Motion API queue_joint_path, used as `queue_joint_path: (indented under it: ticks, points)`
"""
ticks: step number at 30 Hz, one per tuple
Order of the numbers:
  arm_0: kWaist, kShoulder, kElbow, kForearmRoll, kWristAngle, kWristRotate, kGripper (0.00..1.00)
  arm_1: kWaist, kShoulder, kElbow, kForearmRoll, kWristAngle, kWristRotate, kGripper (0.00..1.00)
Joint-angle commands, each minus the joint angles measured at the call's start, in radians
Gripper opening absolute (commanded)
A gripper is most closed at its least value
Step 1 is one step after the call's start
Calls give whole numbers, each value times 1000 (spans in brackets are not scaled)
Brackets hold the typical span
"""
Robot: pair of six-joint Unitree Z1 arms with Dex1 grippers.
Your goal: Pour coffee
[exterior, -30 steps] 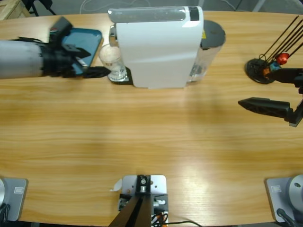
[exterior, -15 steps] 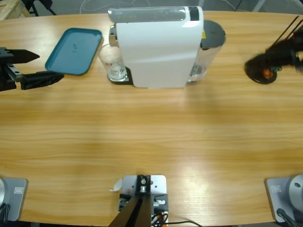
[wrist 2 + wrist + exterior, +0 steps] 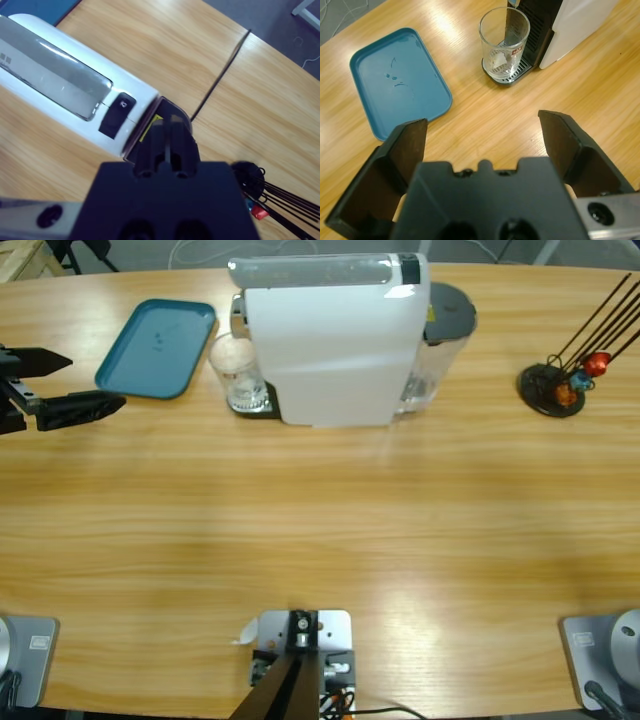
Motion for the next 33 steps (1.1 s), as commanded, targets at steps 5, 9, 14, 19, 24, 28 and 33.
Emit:
queue_joint_path:
  ticks: [5,9,14,19,24,28,33]
  points:
    - [-1,25,16,20,9,-12,964,83,107,-54,57,-18,-2,0]
    - [-6,31,16,20,8,-12,964,96,115,-68,70,-18,0,0]
    - [-7,29,16,21,8,-12,964,100,119,-70,74,-18,1,0]
    - [-9,26,16,26,8,-12,964,100,139,-100,78,-22,0,0]
    - [-15,25,15,29,9,-12,964,100,160,-145,98,-31,-3,0]
    - [-16,25,15,29,9,-12,964,100,164,-159,114,-34,-3,0]
    - [-16,23,15,29,9,-12,964,100,154,-150,116,-38,-3,0]
